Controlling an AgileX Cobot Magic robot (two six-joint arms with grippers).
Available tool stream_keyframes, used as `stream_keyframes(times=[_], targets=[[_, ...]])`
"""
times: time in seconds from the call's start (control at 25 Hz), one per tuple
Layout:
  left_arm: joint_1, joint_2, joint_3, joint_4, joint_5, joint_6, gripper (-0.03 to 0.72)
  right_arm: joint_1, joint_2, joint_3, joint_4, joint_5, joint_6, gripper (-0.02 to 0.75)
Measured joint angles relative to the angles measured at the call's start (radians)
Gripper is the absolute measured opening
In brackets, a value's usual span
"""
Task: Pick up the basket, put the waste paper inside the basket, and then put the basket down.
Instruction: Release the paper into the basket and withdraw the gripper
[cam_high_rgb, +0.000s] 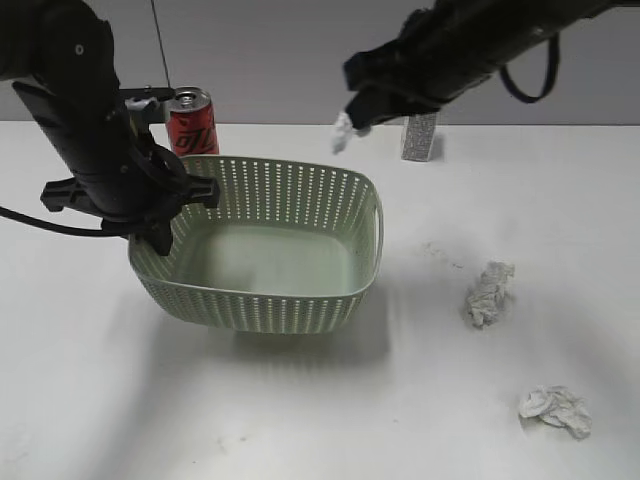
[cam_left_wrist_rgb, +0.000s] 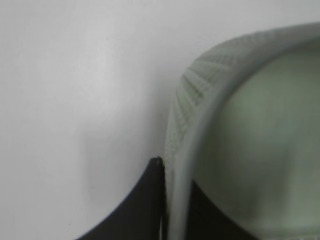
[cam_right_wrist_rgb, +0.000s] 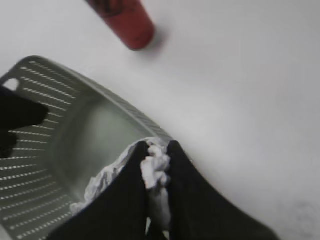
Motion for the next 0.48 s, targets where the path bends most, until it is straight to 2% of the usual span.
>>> stream_keyframes(times=[0.16,0.24,0.32,0.4,0.48], targets=[[0.0,0.0,0.0,0.0,0.0,0.0,0.003,0.127,0.023,-0.012,-0.049,-0.065,-0.044,0.048],[0.0,0.0,0.0,0.0,0.001,0.0,0.005,0.171,0.046,-0.012,-0.085,-0.072,-0.052,0.111],[0.0,0.0,0.0,0.0,0.001,0.0,0.006,0.19,0.069,-0.012,-0.102,-0.071,-0.054,0.282],[0.0,0.0,0.0,0.0,0.001,0.0,0.006,0.2,0.084,-0.012,-0.109,-0.071,-0.054,0.519],[0.0,0.0,0.0,0.0,0.0,0.0,0.006,0.2,0.088,-0.012,-0.121,-0.072,-0.054,0.609]])
